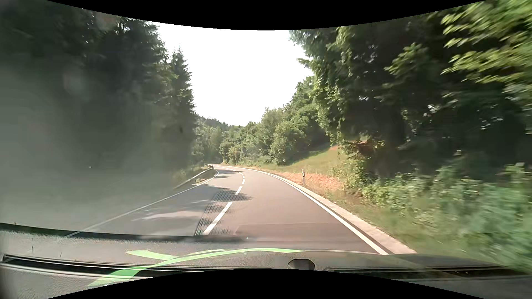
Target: Follow the waypoints while adhering to traffic rules and regulations
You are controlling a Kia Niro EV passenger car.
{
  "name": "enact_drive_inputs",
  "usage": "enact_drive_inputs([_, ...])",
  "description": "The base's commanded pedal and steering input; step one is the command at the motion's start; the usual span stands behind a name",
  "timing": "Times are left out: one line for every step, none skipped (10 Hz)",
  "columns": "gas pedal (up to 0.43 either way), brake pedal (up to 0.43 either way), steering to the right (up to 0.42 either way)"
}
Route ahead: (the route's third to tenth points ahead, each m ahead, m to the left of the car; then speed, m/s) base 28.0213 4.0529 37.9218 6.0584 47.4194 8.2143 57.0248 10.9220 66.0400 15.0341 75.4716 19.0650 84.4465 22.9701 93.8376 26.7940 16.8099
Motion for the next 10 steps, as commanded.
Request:
enact_drive_inputs([0.169, 0.0, -0.029])
enact_drive_inputs([0.157, 0.0, -0.033])
enact_drive_inputs([0.15, 0.0, -0.034])
enact_drive_inputs([0.15, 0.0, -0.034])
enact_drive_inputs([0.15, 0.0, -0.036])
enact_drive_inputs([0.15, 0.0, -0.038])
enact_drive_inputs([0.11, 0.0, -0.039])
enact_drive_inputs([0.079, 0.0, -0.039])
enact_drive_inputs([0.059, 0.0, -0.039])
enact_drive_inputs([0.047, 0.0, -0.038])
